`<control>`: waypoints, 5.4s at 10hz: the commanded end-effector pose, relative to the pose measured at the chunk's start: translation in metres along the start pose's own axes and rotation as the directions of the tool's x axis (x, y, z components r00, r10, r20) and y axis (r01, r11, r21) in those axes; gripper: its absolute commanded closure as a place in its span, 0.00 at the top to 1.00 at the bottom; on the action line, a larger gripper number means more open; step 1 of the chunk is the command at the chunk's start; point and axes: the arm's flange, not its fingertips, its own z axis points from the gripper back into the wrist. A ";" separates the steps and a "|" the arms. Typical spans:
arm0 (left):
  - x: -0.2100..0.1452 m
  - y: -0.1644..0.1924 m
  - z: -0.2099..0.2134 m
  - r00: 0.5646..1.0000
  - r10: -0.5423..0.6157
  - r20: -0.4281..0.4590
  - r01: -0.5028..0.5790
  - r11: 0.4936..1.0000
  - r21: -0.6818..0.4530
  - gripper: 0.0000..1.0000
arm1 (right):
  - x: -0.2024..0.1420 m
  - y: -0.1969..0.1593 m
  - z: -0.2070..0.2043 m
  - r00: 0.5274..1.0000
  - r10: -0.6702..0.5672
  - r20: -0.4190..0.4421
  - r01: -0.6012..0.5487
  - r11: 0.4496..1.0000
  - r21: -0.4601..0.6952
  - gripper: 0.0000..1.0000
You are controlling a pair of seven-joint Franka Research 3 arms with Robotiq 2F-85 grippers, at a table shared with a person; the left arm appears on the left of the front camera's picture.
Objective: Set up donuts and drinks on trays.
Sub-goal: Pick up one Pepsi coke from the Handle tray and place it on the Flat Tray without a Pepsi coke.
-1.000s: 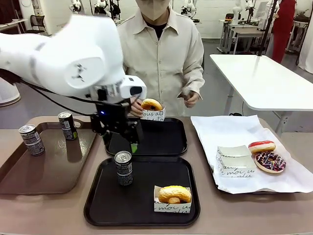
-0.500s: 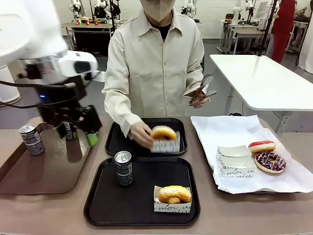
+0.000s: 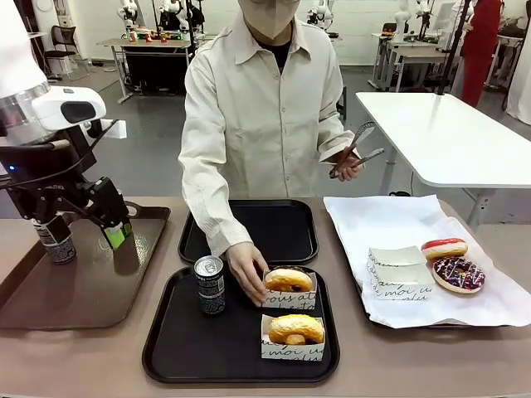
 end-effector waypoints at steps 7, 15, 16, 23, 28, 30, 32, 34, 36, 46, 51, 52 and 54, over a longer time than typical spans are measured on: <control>0.055 0.053 0.012 0.990 0.134 0.048 -0.137 0.988 0.077 1.00 | 0.003 -0.001 0.000 1.000 0.017 0.021 -0.018 1.000 0.022 1.00; 0.104 0.237 0.005 0.913 0.400 0.077 -0.393 0.915 -0.093 1.00 | 0.003 -0.001 0.000 1.000 0.017 0.021 -0.018 1.000 0.022 1.00; 0.101 0.243 0.010 0.940 0.339 0.036 -0.338 0.941 -0.019 1.00 | 0.003 -0.001 0.000 1.000 0.017 0.021 -0.018 1.000 0.022 1.00; 0.144 0.254 -0.016 0.949 0.314 -0.026 -0.314 0.949 0.005 1.00 | 0.003 -0.001 0.000 1.000 0.017 0.021 -0.018 1.000 0.022 1.00; 0.159 0.271 -0.077 0.934 0.351 -0.071 -0.345 0.934 0.091 1.00 | 0.003 -0.001 0.000 1.000 0.017 0.021 -0.018 1.000 0.022 1.00; 0.157 0.277 -0.096 0.930 0.353 -0.100 -0.346 0.935 0.081 1.00 | 0.003 -0.001 0.000 1.000 0.017 0.021 -0.018 1.000 0.022 1.00; 0.159 0.280 -0.115 0.935 0.346 -0.081 -0.342 0.938 0.057 1.00 | 0.003 -0.001 0.000 1.000 0.017 0.021 -0.018 1.000 0.022 1.00; 0.162 0.285 -0.127 0.929 0.360 -0.088 -0.355 0.933 0.066 1.00 | 0.003 -0.001 0.000 1.000 0.017 0.021 -0.018 1.000 0.022 1.00; 0.164 0.285 -0.135 0.932 0.353 -0.089 -0.347 0.935 0.068 1.00 | 0.003 -0.001 0.000 1.000 0.017 0.021 -0.018 1.000 0.022 1.00; 0.151 0.269 -0.116 0.949 0.296 -0.106 -0.295 0.955 0.026 0.07 | 0.003 -0.001 0.000 1.000 0.017 0.021 -0.018 1.000 0.022 1.00; 0.078 0.177 -0.018 0.956 0.153 -0.252 -0.117 0.982 0.151 0.07 | 0.003 -0.001 0.000 1.000 0.017 0.021 -0.018 1.000 0.022 1.00; 0.075 0.171 -0.010 0.960 0.139 -0.243 -0.106 0.984 0.145 0.07 | 0.003 -0.001 0.000 1.000 0.017 0.021 -0.018 1.000 0.022 1.00; 0.070 0.178 -0.005 0.970 0.124 -0.207 -0.113 0.991 0.066 0.07 | 0.003 -0.001 0.000 1.000 0.017 0.021 -0.018 1.000 0.022 1.00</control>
